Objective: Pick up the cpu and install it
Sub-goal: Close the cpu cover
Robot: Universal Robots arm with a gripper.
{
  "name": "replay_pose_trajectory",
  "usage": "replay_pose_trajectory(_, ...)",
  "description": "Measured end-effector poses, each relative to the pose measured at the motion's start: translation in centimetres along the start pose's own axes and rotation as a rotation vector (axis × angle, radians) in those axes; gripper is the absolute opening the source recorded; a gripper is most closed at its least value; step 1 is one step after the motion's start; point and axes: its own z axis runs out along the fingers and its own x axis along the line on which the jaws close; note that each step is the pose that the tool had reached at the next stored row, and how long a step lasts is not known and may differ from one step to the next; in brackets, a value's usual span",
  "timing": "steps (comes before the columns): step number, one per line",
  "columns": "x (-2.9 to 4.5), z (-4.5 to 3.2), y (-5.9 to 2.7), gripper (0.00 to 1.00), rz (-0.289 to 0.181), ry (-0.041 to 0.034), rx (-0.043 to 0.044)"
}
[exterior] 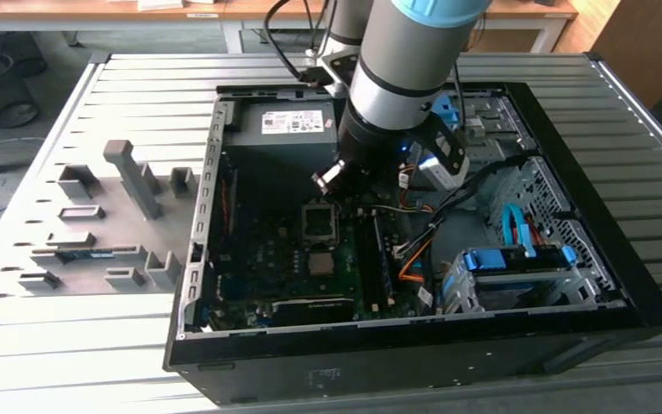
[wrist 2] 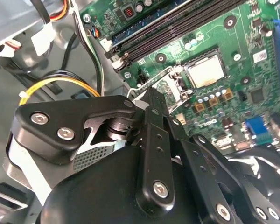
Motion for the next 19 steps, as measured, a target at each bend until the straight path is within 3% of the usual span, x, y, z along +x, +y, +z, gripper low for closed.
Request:
replay_pose_trajectory(7, -0.01, 0.1, -0.02, 0.1, -0.123, 0.0203, 0.007)
replay_pose_trajectory(19, -0.01, 0.15, -0.03, 0.1, -0.279, 0.0457, 0.0157)
